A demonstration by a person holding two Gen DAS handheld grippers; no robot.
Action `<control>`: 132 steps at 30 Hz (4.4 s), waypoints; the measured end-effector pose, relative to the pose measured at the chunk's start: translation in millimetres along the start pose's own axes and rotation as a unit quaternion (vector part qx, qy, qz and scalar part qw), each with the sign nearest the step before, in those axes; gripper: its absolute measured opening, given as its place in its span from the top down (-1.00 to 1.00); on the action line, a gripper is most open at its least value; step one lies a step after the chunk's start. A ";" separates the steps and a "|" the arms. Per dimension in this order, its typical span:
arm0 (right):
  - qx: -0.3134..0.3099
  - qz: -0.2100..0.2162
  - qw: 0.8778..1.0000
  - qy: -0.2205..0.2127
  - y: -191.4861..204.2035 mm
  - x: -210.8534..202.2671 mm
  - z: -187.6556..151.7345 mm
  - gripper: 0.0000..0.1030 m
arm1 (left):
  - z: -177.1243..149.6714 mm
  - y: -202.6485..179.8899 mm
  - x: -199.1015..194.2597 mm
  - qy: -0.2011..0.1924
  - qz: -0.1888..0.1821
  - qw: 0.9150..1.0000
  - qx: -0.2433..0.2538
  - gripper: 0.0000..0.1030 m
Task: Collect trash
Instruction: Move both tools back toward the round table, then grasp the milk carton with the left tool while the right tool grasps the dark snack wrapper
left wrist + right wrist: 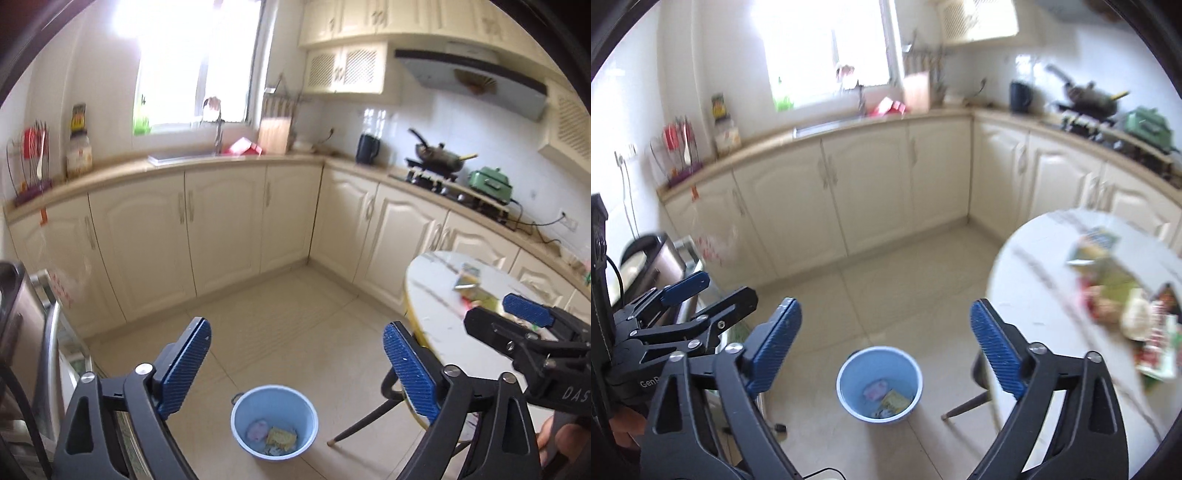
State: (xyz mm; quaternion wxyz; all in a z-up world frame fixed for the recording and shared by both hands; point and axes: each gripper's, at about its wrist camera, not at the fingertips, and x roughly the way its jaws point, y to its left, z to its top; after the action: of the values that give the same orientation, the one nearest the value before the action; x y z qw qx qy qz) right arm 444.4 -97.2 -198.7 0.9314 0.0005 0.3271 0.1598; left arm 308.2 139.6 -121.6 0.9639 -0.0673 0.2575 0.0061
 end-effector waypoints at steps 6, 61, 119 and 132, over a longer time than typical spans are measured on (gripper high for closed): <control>0.016 -0.050 0.996 -0.068 -12.8 -110.6 -2.7 -1.00 | -31.1 -58.1 -85.5 -0.049 -0.019 0.998 0.040 -0.99; 0.062 -0.179 0.958 -0.216 -64.0 -372.3 -22.7 -1.00 | -112.9 -133.3 -297.5 -0.171 -0.052 0.980 0.089 -0.99; 0.148 -0.091 0.978 0.118 -420.4 12.6 -36.5 -0.22 | 82.2 -329.8 367.5 0.136 -0.116 0.954 0.240 -0.63; 0.107 -0.098 0.986 0.075 -399.3 -10.1 -15.6 0.95 | 90.3 -311.9 343.5 0.124 -0.203 0.948 0.210 0.14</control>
State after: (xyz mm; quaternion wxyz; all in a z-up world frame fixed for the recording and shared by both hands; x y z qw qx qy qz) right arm 546.2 -480.7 -247.0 0.9100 0.0563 0.4097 0.0308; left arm 665.3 -165.2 -175.4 0.8976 0.0860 0.3514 -0.2520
